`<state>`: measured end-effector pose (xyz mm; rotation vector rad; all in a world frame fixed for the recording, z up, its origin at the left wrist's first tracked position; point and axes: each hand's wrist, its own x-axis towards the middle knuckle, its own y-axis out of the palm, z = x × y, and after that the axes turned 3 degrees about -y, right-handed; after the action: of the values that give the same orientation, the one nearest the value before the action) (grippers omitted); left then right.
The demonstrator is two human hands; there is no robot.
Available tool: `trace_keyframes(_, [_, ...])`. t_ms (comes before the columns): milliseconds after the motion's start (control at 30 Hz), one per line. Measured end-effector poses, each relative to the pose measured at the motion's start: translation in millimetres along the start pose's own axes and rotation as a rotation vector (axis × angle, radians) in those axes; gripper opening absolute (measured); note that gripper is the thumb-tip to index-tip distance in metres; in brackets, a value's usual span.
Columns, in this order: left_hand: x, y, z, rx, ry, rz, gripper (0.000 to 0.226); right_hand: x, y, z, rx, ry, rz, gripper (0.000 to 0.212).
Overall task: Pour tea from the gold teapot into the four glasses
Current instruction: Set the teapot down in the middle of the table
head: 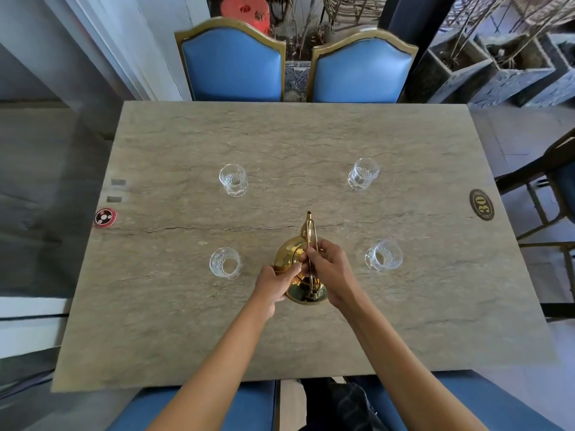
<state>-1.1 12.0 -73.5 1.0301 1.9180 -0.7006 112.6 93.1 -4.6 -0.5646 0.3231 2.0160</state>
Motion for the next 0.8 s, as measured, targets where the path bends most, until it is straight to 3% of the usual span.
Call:
trace_keyframes(100, [13.5,1.0,-9.0,0.029,0.016,-0.012,0.033,13.8,1.4,-0.2,-0.011,0.003,-0.021,0.013])
trace_keyframes(233, [30.5,3.0,-26.0,0.009,0.022,-0.004,0.046,34.7,2.2,6.8,0.004,-0.001,-0.027,0.012])
trace_keyframes(433, [56.5,7.5,-47.2,-0.007,0.040,-0.012,0.040,65.9,4.6,19.0,-0.032,-0.018,-0.034,0.015])
trace_keyframes(567, [68.6,11.2,-62.8,-0.003,0.061,-0.010,0.022,83.1,8.6,27.3,-0.012,-0.003,-0.035,0.015])
trace_keyframes(733, [82.8,10.1,-72.8,-0.036,0.085,-0.004,0.039,100.6,11.2,34.2,-0.012,0.001,-0.049,0.018])
trace_keyframes(800, [89.1,9.3,-75.7,-0.038,0.092,-0.010,0.034,106.0,13.1,37.7,-0.017,0.004,-0.053,0.020])
